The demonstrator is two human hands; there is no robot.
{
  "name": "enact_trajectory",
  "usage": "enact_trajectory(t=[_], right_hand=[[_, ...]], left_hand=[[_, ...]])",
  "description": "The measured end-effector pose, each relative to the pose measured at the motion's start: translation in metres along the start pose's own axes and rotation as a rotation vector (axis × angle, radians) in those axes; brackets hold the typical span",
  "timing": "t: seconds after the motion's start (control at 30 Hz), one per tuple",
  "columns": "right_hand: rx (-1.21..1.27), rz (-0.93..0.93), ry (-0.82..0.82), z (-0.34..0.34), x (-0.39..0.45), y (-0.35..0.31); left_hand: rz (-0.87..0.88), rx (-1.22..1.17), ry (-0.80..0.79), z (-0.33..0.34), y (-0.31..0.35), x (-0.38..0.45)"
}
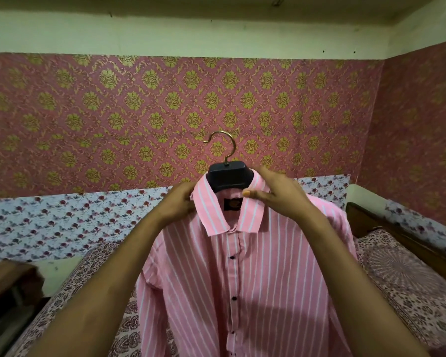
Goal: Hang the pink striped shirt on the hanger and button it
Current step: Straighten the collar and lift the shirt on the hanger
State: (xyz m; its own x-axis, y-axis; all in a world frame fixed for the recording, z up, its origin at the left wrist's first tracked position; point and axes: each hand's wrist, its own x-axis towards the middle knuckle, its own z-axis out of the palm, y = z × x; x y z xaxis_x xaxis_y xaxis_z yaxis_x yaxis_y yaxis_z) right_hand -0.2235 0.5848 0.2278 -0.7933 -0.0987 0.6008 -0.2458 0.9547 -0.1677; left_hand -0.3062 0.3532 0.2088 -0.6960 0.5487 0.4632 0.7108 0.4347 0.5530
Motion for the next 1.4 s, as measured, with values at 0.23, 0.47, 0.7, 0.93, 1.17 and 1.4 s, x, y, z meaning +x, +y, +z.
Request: enact_trajectory(t=[0.23, 0.47, 0.7, 0.93, 1.17, 1.4], right_hand=[[-0.009, 0.093, -0.013, 0.011, -0.013, 0.019], [-0.041, 0.074, 0.021, -0.003, -0.013, 0.023], [-0.096, 0.066, 0.051, 0.000, 0.000, 0.008], [0.032, 0.161, 0.142, -0.004, -0.009, 0.036], [0.072, 0.165, 0.146, -0.002, -0.011, 0.057], [0.025, 0.152, 0.103, 0.000, -0.013, 0.063]], left_hand=[[-0.021, 0.038, -0.076, -0.007, 0.001, 0.002], [-0.074, 0.172, -0.153, -0.010, -0.023, -0.009], [-0.065, 0.142, -0.180, -0.005, -0.020, -0.002], [-0.162, -0.014, -0.371, -0.031, -0.024, -0.007], [-0.419, -0.088, -0.570, -0.051, -0.057, -0.010], [-0.467, 0.345, -0.562, -0.056, -0.068, -0.003]])
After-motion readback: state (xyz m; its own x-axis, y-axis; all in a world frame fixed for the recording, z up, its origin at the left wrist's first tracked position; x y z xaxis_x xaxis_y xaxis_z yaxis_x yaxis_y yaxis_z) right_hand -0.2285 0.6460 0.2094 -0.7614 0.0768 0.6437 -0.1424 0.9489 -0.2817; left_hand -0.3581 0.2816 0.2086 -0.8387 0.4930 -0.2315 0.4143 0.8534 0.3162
